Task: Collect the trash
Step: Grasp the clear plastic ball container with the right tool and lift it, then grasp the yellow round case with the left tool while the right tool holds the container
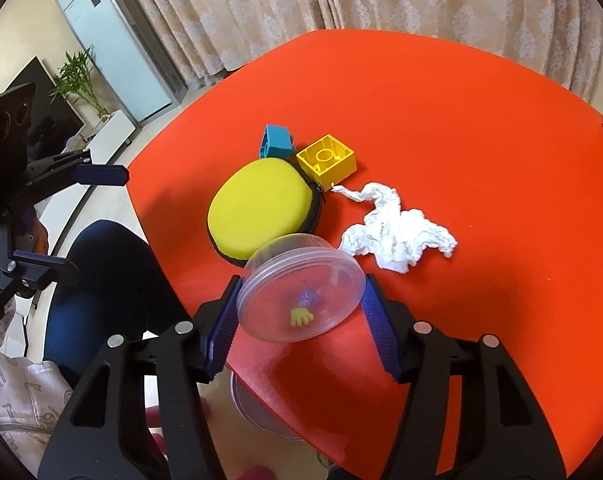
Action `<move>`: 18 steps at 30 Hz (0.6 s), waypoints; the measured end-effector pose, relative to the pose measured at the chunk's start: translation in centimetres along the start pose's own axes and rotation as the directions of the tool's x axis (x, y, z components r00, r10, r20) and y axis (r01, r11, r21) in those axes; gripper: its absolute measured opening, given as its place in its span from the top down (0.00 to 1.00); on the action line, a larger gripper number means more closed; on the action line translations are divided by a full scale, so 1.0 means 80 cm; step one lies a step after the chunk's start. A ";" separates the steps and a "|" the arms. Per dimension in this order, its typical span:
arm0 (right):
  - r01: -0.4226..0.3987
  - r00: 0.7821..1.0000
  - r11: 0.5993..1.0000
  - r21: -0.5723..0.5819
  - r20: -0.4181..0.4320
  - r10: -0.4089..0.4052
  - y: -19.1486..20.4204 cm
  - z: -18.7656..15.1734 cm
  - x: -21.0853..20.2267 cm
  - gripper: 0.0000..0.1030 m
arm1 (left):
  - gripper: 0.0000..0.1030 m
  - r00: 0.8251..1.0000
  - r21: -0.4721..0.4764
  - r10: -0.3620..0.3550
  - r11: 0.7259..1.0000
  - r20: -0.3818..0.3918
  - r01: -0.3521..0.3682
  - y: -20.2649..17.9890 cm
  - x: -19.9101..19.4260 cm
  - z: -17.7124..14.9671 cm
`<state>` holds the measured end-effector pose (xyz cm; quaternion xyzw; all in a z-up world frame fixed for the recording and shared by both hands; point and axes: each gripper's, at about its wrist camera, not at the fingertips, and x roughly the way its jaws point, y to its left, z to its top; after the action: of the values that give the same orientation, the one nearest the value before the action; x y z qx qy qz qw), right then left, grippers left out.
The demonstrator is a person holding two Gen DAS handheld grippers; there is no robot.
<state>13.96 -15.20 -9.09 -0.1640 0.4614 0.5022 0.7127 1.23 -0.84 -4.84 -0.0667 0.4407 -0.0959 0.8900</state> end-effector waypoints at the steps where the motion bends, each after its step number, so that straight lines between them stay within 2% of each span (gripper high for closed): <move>1: 0.004 1.000 1.000 0.002 0.007 -0.004 0.001 0.000 -0.004 0.42 | 0.07 1.000 0.001 0.000 1.000 0.001 0.000 0.000 0.000 0.000; 10: 0.079 0.996 0.996 0.052 0.045 -0.081 0.013 -0.002 -0.044 0.42 | 0.07 1.000 0.018 0.003 1.000 0.005 -0.003 -0.006 0.007 0.009; 18: 0.169 0.983 0.980 0.101 0.049 -0.175 0.017 -0.001 -0.075 0.42 | 0.07 1.000 0.035 0.025 0.999 -0.006 -0.025 -0.013 0.020 0.023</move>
<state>12.31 -18.05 -3.93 -0.1541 0.4486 0.4204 0.7735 3.55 -2.16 -4.73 -0.0451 0.4425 -0.0928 0.8908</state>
